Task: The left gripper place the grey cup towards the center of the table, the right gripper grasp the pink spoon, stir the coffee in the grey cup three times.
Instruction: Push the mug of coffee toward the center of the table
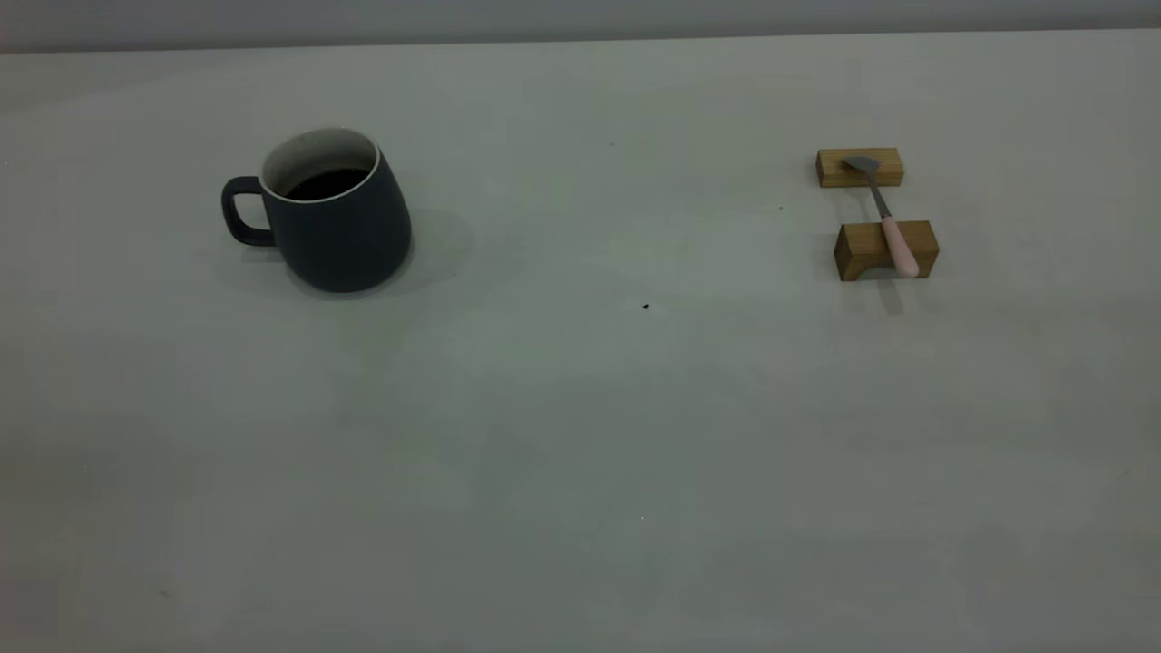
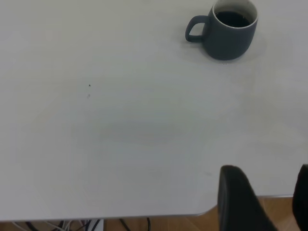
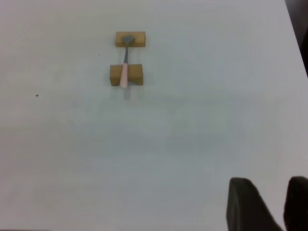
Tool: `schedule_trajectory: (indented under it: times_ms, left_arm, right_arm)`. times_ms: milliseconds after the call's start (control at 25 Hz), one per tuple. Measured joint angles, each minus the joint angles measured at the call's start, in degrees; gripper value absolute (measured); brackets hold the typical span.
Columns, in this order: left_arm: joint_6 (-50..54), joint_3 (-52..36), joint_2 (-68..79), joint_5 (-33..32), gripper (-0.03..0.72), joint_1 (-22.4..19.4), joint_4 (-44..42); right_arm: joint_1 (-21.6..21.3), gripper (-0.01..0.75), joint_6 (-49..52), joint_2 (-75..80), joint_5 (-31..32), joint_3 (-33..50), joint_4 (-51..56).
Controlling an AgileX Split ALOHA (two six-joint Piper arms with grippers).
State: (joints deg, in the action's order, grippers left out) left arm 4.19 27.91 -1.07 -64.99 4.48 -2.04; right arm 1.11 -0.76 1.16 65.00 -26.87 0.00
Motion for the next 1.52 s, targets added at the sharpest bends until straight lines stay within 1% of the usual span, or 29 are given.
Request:
schedule_trajectory:
  times_ms: [120, 240, 360, 480, 560, 680, 800, 920, 1000, 1240, 1400, 1520]
  left_arm:
    - [0.25, 0.60, 2.59, 0.35, 0.355, 0.00, -0.96]
    - [0.85, 3.14, 11.33, 3.34, 0.355, 0.00, -4.31]
    - [0.91, 6.21, 24.09, 7.15, 0.355, 0.00, -7.51]
    - [-1.78, 8.68, 36.94, 14.05, 0.363, 0.00, -9.43]
    - [-5.77, 9.79, 44.78, 19.75, 0.396, 0.00, -9.62]
    - [-13.78, 11.45, 54.78, 28.15, 0.492, 0.00, -9.62]
    - [-19.07, 14.56, 65.73, 31.94, 0.583, 0.00, -9.62]
    - [-23.80, 20.46, 78.28, 32.87, 0.642, 0.00, -9.36]
    - [-27.48, 24.94, 86.14, 32.79, 0.658, 0.00, -8.58]
    - [-45.71, 40.43, 108.19, 30.16, 0.664, 0.88, -3.53]
    - [-56.53, 50.64, 119.36, 26.53, 0.662, 1.39, -0.02]
    - [-61.66, 56.42, 124.90, 24.82, 0.661, 1.39, 0.96]
  right_arm:
    - [0.00, 0.237, 0.00, 0.00, 0.00, 0.00, 0.00]
    - [0.00, 0.237, 0.00, 0.00, 0.00, 0.00, 0.00]
    - [0.00, 0.237, 0.00, 0.00, 0.00, 0.00, 0.00]
    - [0.00, 0.237, 0.00, 0.00, 0.00, 0.00, 0.00]
    - [0.00, 0.237, 0.00, 0.00, 0.00, 0.00, 0.00]
    - [0.00, 0.237, 0.00, 0.00, 0.00, 0.00, 0.00]
    - [0.00, 0.237, 0.00, 0.00, 0.00, 0.00, 0.00]
    - [0.00, 0.237, 0.00, 0.00, 0.00, 0.00, 0.00]
    - [0.00, 0.237, 0.00, 0.00, 0.00, 0.00, 0.00]
    - [0.00, 0.237, 0.00, 0.00, 0.00, 0.00, 0.00]
    - [0.00, 0.237, 0.00, 0.00, 0.00, 0.00, 0.00]
    - [0.00, 0.237, 0.00, 0.00, 0.00, 0.00, 0.00]
